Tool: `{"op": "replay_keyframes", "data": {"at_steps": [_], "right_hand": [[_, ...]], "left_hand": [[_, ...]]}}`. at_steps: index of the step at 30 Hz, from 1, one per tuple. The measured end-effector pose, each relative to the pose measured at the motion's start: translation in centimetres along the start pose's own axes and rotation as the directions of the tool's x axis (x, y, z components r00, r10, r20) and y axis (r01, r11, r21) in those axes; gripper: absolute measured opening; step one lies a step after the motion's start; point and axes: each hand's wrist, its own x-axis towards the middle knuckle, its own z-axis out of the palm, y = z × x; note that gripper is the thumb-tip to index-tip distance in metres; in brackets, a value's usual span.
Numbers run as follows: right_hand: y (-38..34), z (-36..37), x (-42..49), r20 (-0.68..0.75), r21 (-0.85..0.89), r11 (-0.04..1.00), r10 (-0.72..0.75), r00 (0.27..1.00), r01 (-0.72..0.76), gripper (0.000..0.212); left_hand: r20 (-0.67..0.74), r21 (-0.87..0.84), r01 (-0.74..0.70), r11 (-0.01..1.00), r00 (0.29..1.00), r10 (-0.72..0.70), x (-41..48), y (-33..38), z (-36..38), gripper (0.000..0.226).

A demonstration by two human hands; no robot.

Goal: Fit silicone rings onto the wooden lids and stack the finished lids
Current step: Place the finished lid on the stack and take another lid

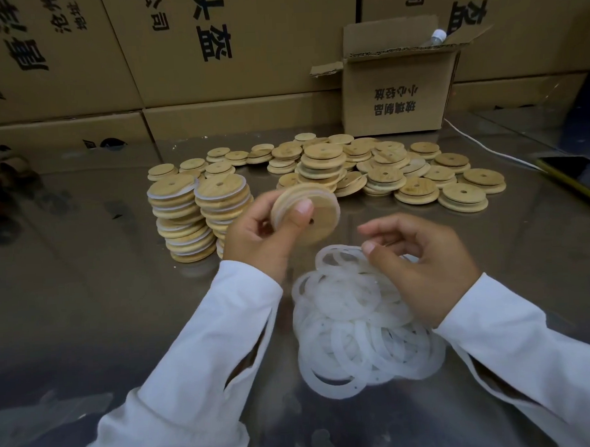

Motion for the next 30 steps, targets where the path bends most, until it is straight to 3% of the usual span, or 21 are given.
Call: {"op": "replay_keyframes", "data": {"at_steps": [4,7,11,14,17,19,30], "right_hand": [[0.1,0.0,0.1,0.021,-0.014,1.0,0.013,1.0,-0.013,0.024],[0.1,0.2,0.0,0.038,-0.008,0.999,0.036,0.999,-0.036,0.024],[0.2,0.5,-0.1,0.048,0.013,0.998,0.058,0.997,-0.059,0.031],[0.2,0.4,-0.1,0.057,0.022,0.998,0.06,0.997,-0.061,0.032],[0.2,0.5,-0.1,0.067,0.017,0.998,0.059,0.996,-0.06,0.031],[0.3,0.5,-0.2,0.074,0.011,0.998,0.064,0.995,-0.065,0.031],[0.5,0.2,0.2,0.032,0.021,0.997,0.076,0.997,-0.076,0.029]], "left_hand": [[-0.11,-0.03,-0.162,0.986,0.981,0.158,1.2,1.1,-1.6,0.023],[-0.239,-0.101,-0.165,0.981,0.961,0.137,1.9,1.5,-2.9,0.039],[-0.423,-0.112,-0.149,0.982,0.902,0.089,3.1,2.2,-4.8,0.026],[-0.493,-0.039,-0.022,0.999,0.87,0.0,4.7,2.9,-7.0,0.012],[-0.481,-0.074,0.257,0.964,0.837,-0.26,6.8,3.8,-9.2,0.019],[-0.47,-0.035,0.371,0.928,0.813,-0.342,7.8,4.1,-10.1,0.025],[-0.554,0.349,0.522,0.778,0.785,-0.278,8.9,3.4,-11.2,0.04]]}}
